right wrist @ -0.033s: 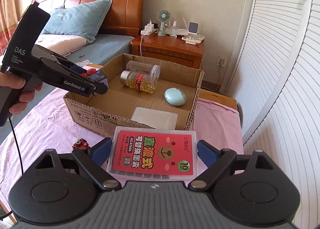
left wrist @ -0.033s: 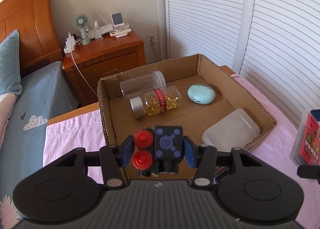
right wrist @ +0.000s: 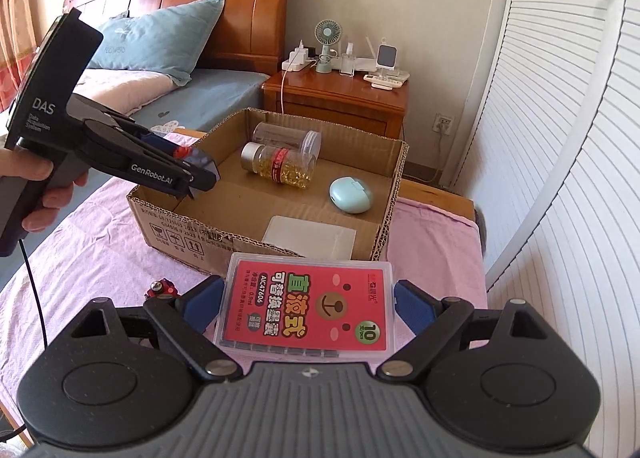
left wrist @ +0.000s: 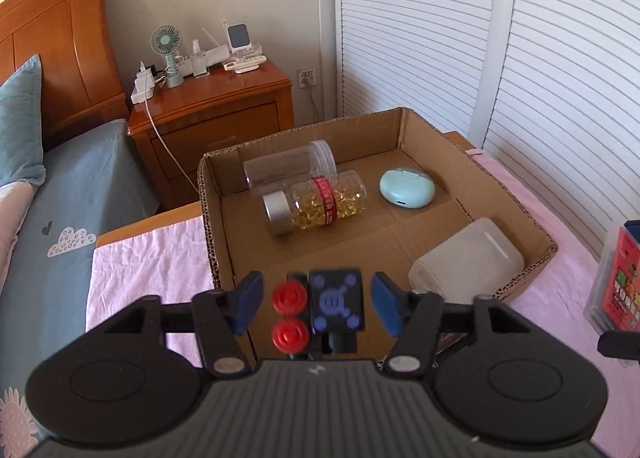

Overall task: Organize rigid objects
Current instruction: 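Release the cube toy in the box with the left gripper while the right releases the card case there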

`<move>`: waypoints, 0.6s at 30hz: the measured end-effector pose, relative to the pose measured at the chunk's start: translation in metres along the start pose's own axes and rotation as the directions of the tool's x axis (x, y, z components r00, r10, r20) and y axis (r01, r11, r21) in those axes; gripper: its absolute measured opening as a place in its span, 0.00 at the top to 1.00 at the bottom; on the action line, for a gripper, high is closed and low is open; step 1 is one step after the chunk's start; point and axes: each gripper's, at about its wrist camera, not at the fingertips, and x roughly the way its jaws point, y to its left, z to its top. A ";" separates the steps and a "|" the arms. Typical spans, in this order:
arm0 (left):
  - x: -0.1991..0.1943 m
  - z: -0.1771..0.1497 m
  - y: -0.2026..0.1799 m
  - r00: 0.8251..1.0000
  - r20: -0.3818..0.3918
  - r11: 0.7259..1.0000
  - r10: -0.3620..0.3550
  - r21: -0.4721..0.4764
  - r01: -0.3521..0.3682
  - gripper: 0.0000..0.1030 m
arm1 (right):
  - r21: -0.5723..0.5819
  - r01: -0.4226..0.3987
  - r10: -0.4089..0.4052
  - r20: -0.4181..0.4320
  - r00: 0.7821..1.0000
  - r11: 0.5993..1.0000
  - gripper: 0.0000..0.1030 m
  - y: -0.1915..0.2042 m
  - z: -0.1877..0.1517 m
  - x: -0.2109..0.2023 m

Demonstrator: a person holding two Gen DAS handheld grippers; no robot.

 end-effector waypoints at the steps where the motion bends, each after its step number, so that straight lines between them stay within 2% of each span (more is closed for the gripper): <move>1: -0.002 -0.002 0.002 1.000 0.009 1.000 0.002 -0.003 -0.002 0.18 | -0.002 -0.002 0.002 0.001 1.000 1.000 0.09 0.000 0.001 0.001; 4: -0.018 -0.007 0.005 0.999 0.034 0.999 0.042 -0.002 -0.042 0.15 | -0.007 -0.006 0.006 0.000 1.000 1.000 0.09 0.002 0.007 0.003; 8: -0.045 -0.020 0.003 0.997 0.025 0.997 0.074 0.010 -0.074 0.08 | 0.003 -0.014 0.014 -0.002 1.000 1.000 0.09 0.001 0.016 0.010; 12: -0.068 -0.041 0.001 0.997 0.006 0.997 0.082 0.007 -0.082 0.07 | 0.019 -0.022 0.022 -0.010 1.000 1.000 0.09 0.002 0.030 0.021; 16: -0.090 -0.060 0.005 0.996 0.000 0.995 0.087 -0.053 -0.087 0.07 | 0.029 -0.034 0.035 -0.023 0.999 0.999 0.09 0.007 0.053 0.036; 18: -0.104 -0.069 0.009 0.995 0.021 0.991 0.102 -0.094 -0.100 0.07 | 0.034 -0.039 0.040 -0.031 0.999 0.999 0.09 0.011 0.066 0.046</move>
